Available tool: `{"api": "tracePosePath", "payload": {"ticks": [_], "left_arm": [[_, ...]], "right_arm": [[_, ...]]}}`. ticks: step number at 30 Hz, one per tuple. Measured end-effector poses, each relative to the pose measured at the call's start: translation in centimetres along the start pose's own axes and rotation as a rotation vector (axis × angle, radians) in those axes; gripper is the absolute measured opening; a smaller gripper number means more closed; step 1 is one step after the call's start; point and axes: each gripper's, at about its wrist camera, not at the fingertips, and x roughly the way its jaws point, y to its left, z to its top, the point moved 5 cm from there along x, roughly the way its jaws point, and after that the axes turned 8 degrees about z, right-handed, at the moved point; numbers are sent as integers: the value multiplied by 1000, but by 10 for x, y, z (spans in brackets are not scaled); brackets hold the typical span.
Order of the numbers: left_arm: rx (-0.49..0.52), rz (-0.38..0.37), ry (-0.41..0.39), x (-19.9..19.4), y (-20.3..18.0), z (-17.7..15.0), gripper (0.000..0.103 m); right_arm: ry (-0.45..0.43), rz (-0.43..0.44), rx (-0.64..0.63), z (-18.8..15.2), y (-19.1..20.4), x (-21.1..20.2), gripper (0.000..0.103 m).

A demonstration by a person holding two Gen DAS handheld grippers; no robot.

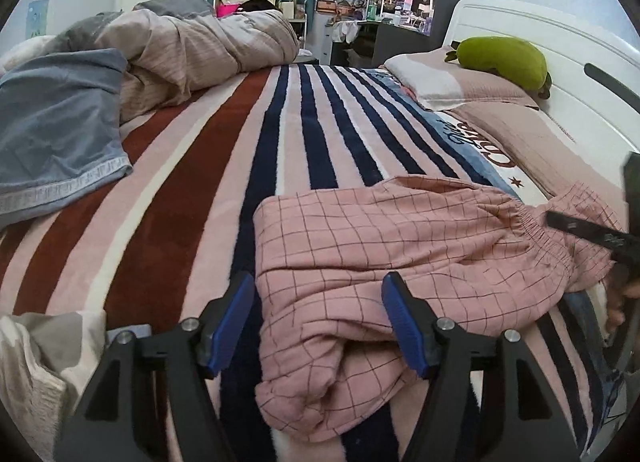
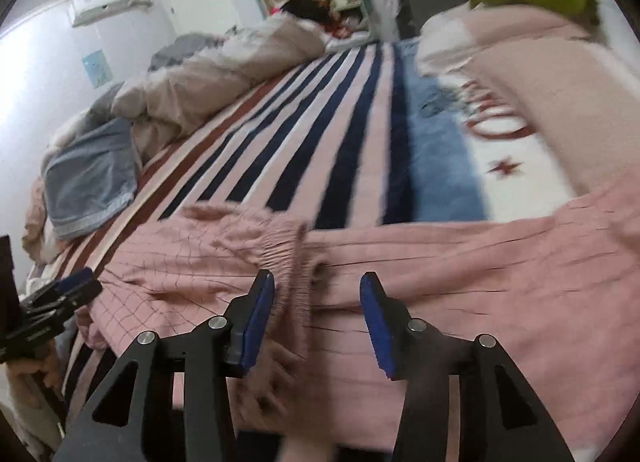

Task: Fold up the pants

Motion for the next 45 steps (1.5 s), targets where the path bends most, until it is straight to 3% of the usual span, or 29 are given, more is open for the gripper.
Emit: {"api": "tracePosePath", "payload": {"ticks": [3,12,15,17,22,23,24,25,26,27,28,31,35,40,45], "left_arm": [[-6,-5,-19,-9,-1,0,64],[-1,-38,-39,-23,-16,1,66],[-2,-36,-39,-23,-17,2,66],[-2,-38,-39,-23,-17,2,66],[0,-33,-38,-23,-18,3,66],[3,-26,-39,-22,-19,3,66],[7,-18,-41,-22,-20,3,66],[11,-10,-42,-22,-20,4,66],[14,-1,-44,-21,-21,4,69],[18,13,-51,-22,-22,4,72],[20,22,-57,-22,-23,4,73],[24,36,-66,-22,-23,4,73],[7,24,-75,-23,-18,5,73],[-26,6,-105,-32,-6,8,73],[-52,-7,-139,-47,11,9,73]], "right_arm": [[-82,-84,25,-3,-23,-50,52],[-195,-348,162,-48,-91,-163,59],[-209,-467,102,-46,-100,-179,63],[-205,-500,55,-43,-103,-182,68],[-94,-486,-20,-35,-120,-158,70],[-68,-514,-69,-32,-120,-151,69],[-52,-536,-106,-30,-119,-146,61],[-34,-557,-146,-29,-117,-142,43],[-5,-571,-183,-27,-118,-136,33],[36,-570,-205,-28,-118,-129,14],[68,-555,-210,-29,-119,-124,8],[121,-490,-179,-32,-121,-116,4],[38,-381,-108,-12,-111,-133,2],[10,-174,-47,23,-68,-135,2],[18,-36,-110,65,8,-118,2]]}}
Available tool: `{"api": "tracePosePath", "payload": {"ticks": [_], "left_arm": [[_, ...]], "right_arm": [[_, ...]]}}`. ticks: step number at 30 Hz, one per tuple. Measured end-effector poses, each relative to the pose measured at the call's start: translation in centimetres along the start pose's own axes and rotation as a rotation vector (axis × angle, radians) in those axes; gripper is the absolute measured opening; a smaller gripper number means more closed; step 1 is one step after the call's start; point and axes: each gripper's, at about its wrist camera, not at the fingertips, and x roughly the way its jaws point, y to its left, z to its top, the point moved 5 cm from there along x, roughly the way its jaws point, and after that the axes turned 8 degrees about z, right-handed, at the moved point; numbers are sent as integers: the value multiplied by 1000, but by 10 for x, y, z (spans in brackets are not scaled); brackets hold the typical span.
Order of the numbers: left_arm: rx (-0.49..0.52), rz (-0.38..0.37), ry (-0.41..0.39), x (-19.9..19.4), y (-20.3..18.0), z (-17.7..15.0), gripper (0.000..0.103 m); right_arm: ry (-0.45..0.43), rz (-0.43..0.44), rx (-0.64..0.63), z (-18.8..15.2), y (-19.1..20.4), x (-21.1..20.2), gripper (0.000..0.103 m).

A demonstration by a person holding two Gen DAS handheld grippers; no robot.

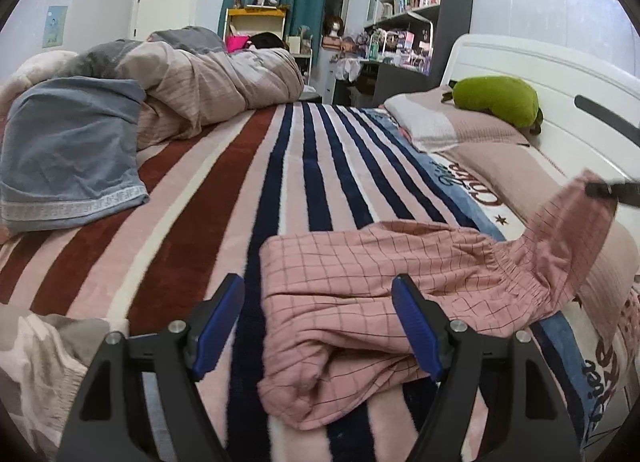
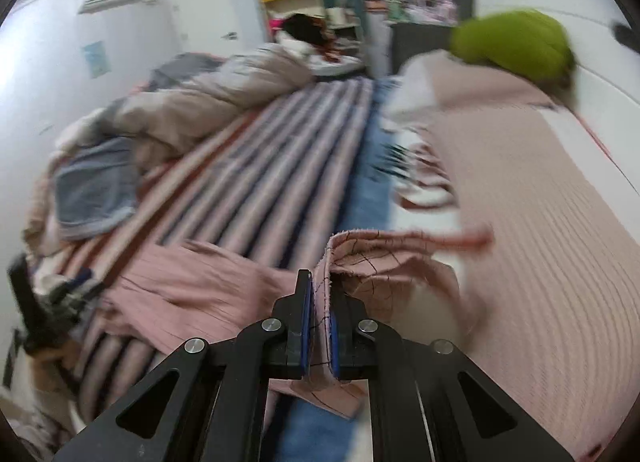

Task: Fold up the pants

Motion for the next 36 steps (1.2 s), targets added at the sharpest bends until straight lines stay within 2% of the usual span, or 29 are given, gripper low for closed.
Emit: {"api": "tracePosePath", "payload": {"ticks": [7,10,12,14,15,16,17,18,19,22,24,26,32,34,36], "left_arm": [[-27,15,-32,-17,27,1,73],[-35,24,-33,-22,38,-2,73],[-36,32,-29,-23,45,-5,73],[-33,37,-21,-23,49,-9,73],[-31,36,-14,-22,50,-11,74],[-31,34,-10,-21,50,-12,74],[-30,31,-6,-19,50,-13,74],[-31,25,-2,-17,49,-14,74],[-31,19,-1,-16,48,-14,74],[-26,8,-3,-14,42,-14,74],[-22,0,-1,-13,38,-14,74],[-18,-2,2,-12,36,-15,74],[-19,2,4,-12,35,-16,74],[-23,3,4,-12,36,-17,74],[-23,5,5,-13,37,-17,74]], "right_arm": [[3,170,-145,38,116,41,1],[58,224,-222,35,162,74,1],[104,219,-268,30,183,93,1],[123,192,-270,24,181,102,1],[128,175,-268,22,175,104,6],[133,154,-263,18,168,105,21],[137,115,-258,14,157,108,31],[155,61,-251,3,140,112,48],[180,34,-250,-8,128,116,51],[252,23,-210,-40,103,131,55],[288,72,-159,-61,94,141,58],[289,105,-153,-72,92,149,63],[273,129,-195,-75,109,169,70],[284,140,-196,-79,116,176,77],[299,78,-235,-84,121,187,78]]}}
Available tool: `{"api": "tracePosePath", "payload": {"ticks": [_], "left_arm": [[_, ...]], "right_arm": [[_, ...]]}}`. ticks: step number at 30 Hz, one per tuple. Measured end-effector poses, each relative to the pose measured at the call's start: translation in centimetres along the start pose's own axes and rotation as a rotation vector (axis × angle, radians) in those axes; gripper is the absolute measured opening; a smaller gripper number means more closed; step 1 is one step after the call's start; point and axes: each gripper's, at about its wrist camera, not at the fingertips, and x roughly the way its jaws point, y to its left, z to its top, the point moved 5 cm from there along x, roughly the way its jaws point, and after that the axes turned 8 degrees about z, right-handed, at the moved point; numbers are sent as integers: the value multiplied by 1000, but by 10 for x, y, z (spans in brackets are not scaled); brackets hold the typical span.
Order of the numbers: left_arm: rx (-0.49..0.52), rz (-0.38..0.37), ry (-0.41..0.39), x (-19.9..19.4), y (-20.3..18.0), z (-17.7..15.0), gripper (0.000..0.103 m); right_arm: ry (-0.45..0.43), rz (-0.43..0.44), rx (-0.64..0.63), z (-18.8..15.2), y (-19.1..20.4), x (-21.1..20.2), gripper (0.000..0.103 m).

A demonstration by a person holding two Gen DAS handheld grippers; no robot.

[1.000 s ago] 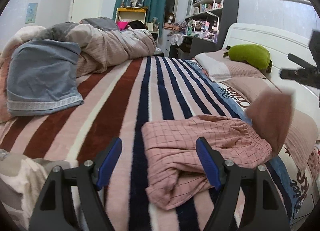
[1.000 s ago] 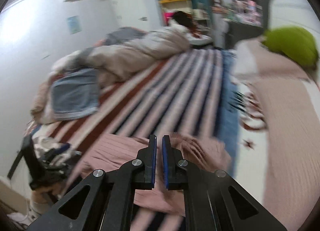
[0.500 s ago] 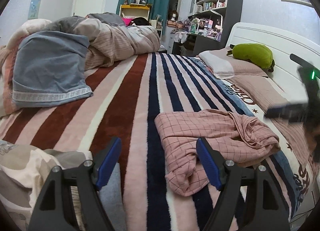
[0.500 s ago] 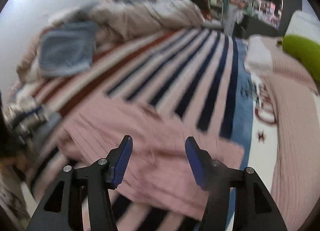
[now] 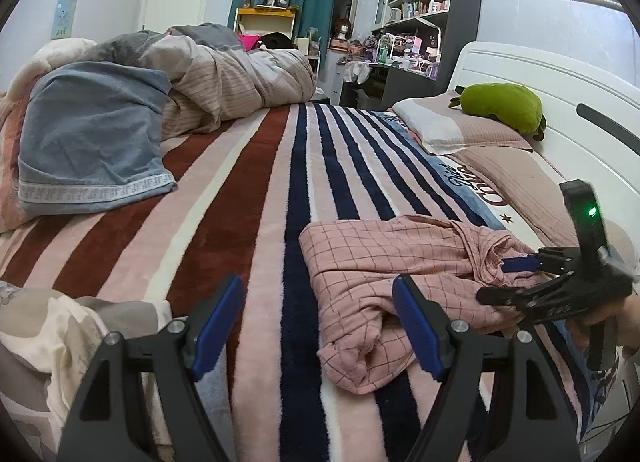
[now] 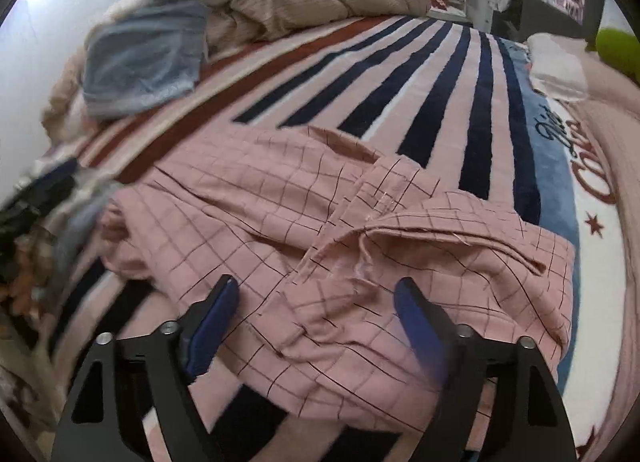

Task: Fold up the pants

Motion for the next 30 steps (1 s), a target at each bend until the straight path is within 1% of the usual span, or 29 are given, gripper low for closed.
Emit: {"api": "tracePosePath", "payload": {"ticks": [2,3,4,5,7,10,11,13,15,17,20,21,22,23,24,25,26,27,28,30], "left_arm": [[6,2,2,0,1,0,74],[8,4,2,1,1,-1,74],[9,4,2,1,2,-1,74],[10,3,2,1,2,-1,74],[7,-2,2,2,2,-1,74],[2,-10,0,3,2,-1,74],[2,-12,-1,3,2,-1,74],[2,-12,-6,2,1,0,74],[-2,-16,-13,1,2,1,74],[-9,-19,-21,0,3,2,74],[-18,-23,-30,-2,6,4,74],[-21,-22,-33,-4,6,5,74],[-22,-22,-35,-5,7,5,74],[-23,-22,-36,-6,8,5,74],[-24,-22,-37,-7,9,4,74],[-26,-23,-38,-7,10,4,74],[-28,-25,-38,-8,10,3,74],[-29,-29,-35,-8,9,2,74],[-29,-30,-32,-8,9,1,74],[-14,-28,-21,-5,7,0,74]], "right_arm": [[1,-69,-26,-2,2,3,73],[-8,-115,-36,-2,0,2,59],[-14,-151,-41,-2,-3,1,42],[-18,-173,-39,-2,-6,-1,35],[-24,-194,-20,-4,-15,-7,12],[-42,-208,-11,-3,-24,-19,7],[-67,-195,6,0,-27,-28,7],[-93,-156,31,7,-31,-41,6],[-127,-84,72,23,-34,-58,5],[-155,-48,107,39,-37,-73,0],[-215,-14,120,71,-35,-101,0],[-219,-27,102,77,-32,-106,0],[-211,-52,78,82,-28,-109,1],[-175,-73,47,85,-22,-107,1],[-145,-86,47,83,-20,-103,1],[-112,-100,55,78,-20,-99,6],[-80,-109,61,71,-20,-92,26],[-65,-109,55,59,-18,-85,49],[-61,-115,46,51,-16,-79,61],[-34,-117,30,32,-13,-62,60]]}}
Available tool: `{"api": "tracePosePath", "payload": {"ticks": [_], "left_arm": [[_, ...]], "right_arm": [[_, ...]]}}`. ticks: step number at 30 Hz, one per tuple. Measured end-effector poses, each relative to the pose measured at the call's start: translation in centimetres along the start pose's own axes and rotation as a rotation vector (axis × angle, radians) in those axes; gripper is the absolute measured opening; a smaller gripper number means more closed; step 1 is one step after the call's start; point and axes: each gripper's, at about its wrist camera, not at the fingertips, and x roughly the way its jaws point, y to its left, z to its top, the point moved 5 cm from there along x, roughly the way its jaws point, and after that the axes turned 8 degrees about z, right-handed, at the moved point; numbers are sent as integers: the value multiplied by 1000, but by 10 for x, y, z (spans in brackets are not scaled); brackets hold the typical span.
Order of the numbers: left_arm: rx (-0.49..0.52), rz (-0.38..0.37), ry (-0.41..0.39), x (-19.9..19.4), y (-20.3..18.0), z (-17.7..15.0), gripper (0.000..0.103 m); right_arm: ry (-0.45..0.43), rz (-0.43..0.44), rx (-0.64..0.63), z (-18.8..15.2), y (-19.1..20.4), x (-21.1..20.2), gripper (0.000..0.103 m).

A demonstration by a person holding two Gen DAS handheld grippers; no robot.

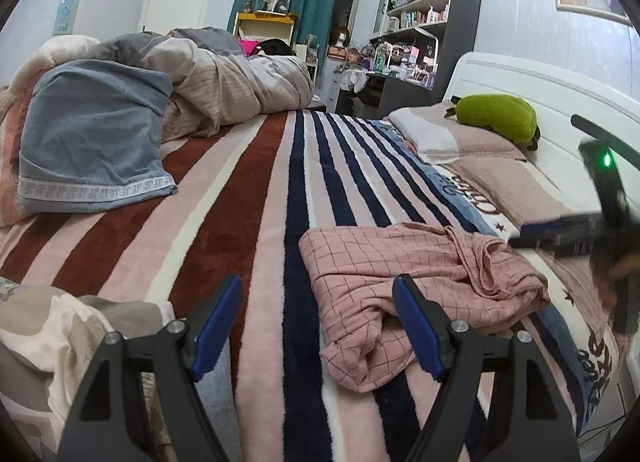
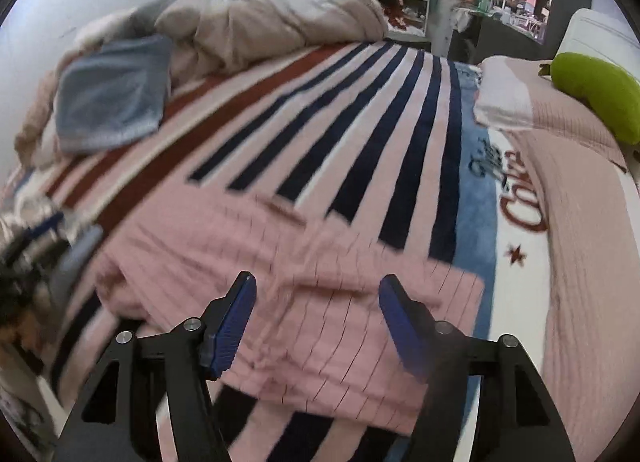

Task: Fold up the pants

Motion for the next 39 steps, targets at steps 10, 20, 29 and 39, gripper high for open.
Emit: {"api": "tracePosePath", "payload": {"ticks": [10,20,29,39], "left_arm": [[49,20,51,16,-18,-12,74],[46,13,51,19,-21,-12,75],[45,15,51,19,-24,-12,75],[43,21,45,18,-23,-10,75]], "right_arm": [[59,-61,-143,-44,17,53,83],[35,-326,-288,-51,3,45,43],[29,-234,-244,-43,9,55,74],[-82,-299,-186,-25,-16,24,9]]}}
